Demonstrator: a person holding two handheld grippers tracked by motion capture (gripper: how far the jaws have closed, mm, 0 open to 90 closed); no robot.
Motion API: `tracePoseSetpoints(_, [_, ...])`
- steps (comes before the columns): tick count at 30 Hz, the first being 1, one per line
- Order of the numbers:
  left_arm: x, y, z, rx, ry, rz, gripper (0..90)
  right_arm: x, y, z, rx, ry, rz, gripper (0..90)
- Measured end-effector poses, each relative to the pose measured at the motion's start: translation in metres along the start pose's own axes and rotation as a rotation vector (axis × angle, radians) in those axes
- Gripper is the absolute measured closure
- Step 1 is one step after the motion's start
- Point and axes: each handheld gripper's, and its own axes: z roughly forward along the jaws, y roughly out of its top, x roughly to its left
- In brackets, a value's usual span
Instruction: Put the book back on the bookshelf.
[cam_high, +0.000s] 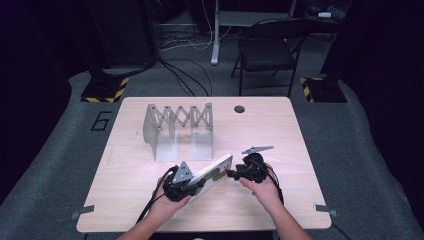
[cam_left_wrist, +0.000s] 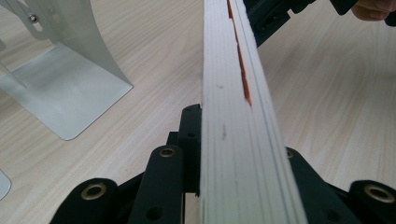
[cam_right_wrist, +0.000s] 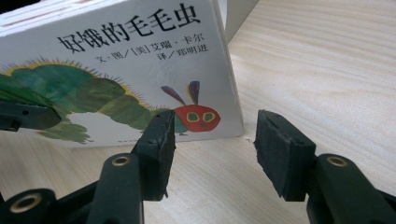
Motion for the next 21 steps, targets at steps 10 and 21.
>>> tracePoseSetpoints(10, [0.004, 0.002, -0.009, -0.024, 0.008, -0.018, 75.6, -0.001, 0.0, -0.002, -0.012, 0.008, -0.004, 47.6])
tracePoseSetpoints(21, [0.018, 0.0, -0.025, -0.059, 0.049, -0.058, 75.6, -0.003, -0.001, -0.004, -0.01, 0.005, 0.005, 47.4])
